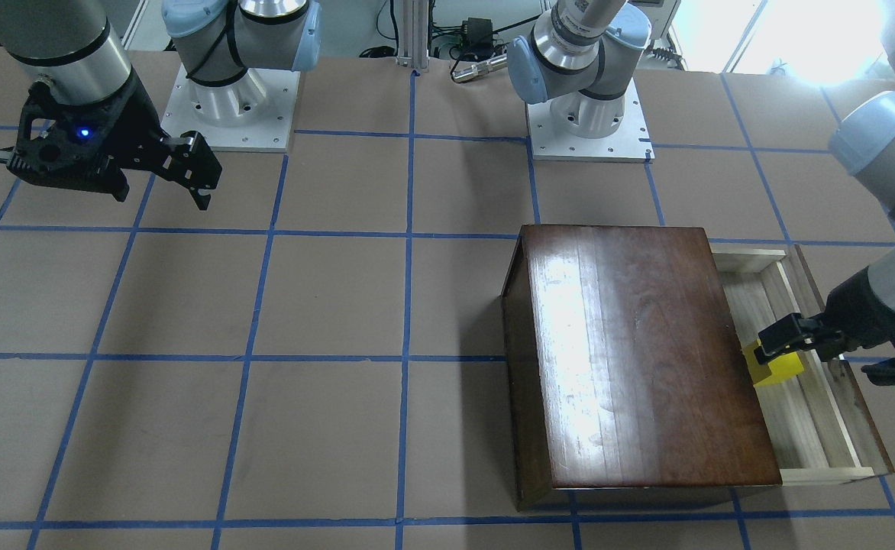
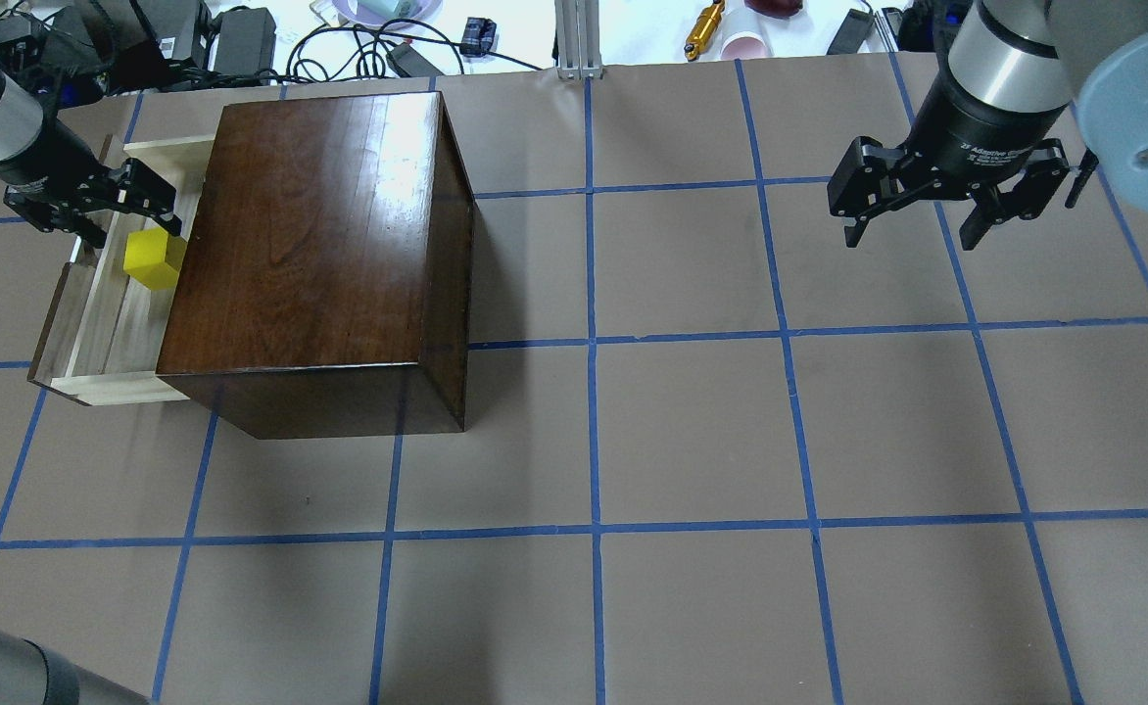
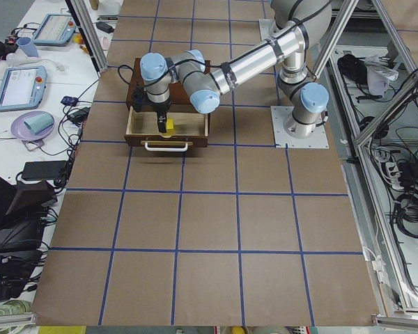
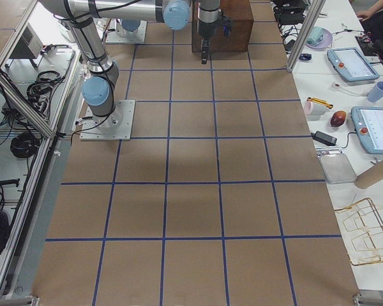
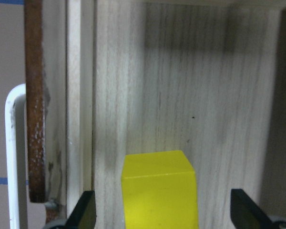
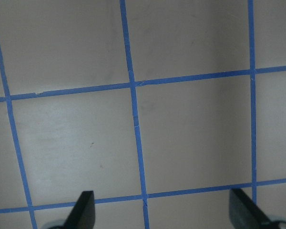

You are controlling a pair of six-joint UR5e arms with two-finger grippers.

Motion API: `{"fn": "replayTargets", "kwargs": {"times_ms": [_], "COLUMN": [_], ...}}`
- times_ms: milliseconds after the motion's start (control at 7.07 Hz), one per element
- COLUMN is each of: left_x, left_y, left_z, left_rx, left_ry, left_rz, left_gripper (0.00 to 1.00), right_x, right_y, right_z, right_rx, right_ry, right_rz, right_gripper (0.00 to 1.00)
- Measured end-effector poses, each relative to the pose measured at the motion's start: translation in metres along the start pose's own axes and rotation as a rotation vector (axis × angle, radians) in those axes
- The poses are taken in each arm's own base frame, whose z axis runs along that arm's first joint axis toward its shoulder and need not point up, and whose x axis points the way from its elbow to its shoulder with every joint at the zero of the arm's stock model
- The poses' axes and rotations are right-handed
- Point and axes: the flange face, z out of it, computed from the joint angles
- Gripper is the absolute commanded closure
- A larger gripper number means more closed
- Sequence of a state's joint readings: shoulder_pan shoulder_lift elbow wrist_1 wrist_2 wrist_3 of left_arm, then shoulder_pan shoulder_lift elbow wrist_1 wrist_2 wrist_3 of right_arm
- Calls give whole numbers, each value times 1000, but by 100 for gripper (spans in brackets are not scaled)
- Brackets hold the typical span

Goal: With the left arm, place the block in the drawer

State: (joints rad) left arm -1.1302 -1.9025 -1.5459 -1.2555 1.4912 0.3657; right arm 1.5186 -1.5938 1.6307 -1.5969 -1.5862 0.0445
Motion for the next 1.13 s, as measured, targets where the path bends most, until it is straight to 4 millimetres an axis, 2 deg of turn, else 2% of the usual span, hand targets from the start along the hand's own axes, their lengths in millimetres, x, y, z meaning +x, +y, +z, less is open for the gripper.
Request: {"fn": "replayTargets", "kwargs": {"times_ms": [565, 848, 1131], "left_x": [13, 32, 68], "left_y": [5, 27, 57], "left_z": [-64, -103, -138], "left_rx": [7, -8, -15], "left_ry": [3, 6, 5], "left_rz": [1, -17, -31], "left_gripper": [0, 0, 0], "right_x": [0, 0, 0], "right_y": [0, 0, 0], "right_z": [0, 0, 0], "right_rx": [0, 0, 0], "right_ry": [0, 0, 0], "right_rz": [0, 0, 0], "right_gripper": [0, 0, 0]}}
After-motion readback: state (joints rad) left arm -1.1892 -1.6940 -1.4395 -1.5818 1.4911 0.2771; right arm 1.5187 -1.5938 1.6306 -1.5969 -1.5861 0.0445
